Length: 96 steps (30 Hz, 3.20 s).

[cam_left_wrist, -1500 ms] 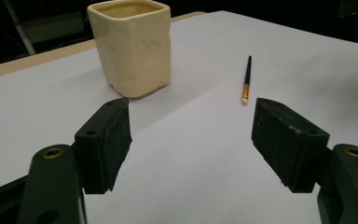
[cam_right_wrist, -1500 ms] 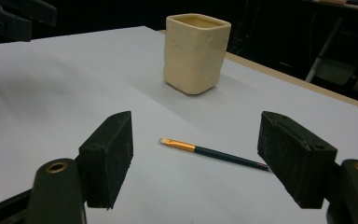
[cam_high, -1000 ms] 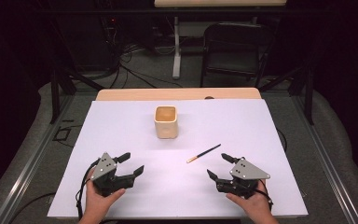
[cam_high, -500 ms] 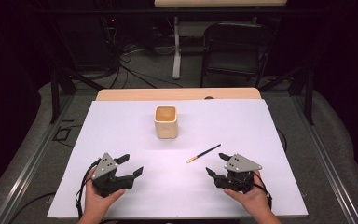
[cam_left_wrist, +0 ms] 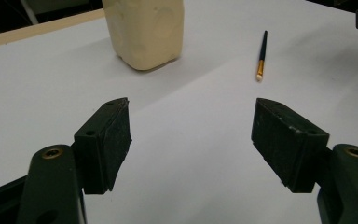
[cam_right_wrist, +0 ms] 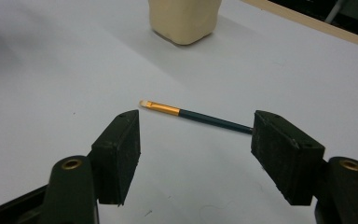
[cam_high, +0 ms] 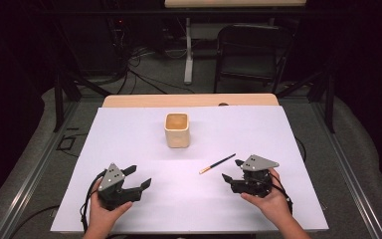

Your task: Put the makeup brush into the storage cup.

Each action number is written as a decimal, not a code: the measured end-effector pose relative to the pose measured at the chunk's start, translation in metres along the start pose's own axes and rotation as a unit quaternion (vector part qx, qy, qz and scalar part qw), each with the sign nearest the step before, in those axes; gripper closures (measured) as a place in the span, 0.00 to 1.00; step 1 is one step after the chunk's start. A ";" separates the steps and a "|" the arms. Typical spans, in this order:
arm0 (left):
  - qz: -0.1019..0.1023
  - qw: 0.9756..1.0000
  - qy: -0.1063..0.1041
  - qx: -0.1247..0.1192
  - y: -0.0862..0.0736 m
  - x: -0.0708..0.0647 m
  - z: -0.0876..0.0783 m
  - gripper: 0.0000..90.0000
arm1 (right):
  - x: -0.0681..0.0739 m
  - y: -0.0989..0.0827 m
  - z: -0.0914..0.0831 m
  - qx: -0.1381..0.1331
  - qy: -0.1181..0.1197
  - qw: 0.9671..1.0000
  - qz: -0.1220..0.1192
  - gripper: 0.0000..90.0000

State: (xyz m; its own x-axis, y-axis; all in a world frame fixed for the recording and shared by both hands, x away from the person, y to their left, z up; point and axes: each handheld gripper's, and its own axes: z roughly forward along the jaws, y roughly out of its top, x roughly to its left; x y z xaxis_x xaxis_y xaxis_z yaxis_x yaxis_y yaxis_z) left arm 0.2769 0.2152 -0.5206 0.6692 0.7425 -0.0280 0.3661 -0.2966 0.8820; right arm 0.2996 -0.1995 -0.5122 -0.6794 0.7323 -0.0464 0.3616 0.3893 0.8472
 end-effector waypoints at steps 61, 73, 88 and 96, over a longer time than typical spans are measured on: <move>-0.010 0.999 0.002 0.032 -0.005 0.005 -0.001 0.32 | -0.052 0.049 0.028 0.151 0.010 0.988 -0.009 0.38; -0.009 0.999 0.002 0.034 -0.005 0.004 0.000 0.32 | -0.060 0.045 0.037 0.176 0.019 0.984 -0.006 0.38; -0.008 0.999 0.001 0.039 -0.005 0.004 0.002 0.32 | -0.061 0.043 0.040 0.200 0.034 0.979 -0.003 0.43; -0.007 0.999 -0.001 0.043 -0.005 0.004 0.002 0.32 | -0.059 0.049 0.042 0.223 0.032 0.974 -0.030 0.44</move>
State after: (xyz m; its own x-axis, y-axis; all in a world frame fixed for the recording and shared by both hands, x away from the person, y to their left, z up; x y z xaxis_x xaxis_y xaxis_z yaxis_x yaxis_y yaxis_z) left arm 0.2793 0.2183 -0.5263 0.6641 0.7465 -0.0413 0.4299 -0.3361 0.8380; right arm 0.3846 -0.2002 -0.4907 -0.7410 0.6701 -0.0440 0.5518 0.6449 0.5287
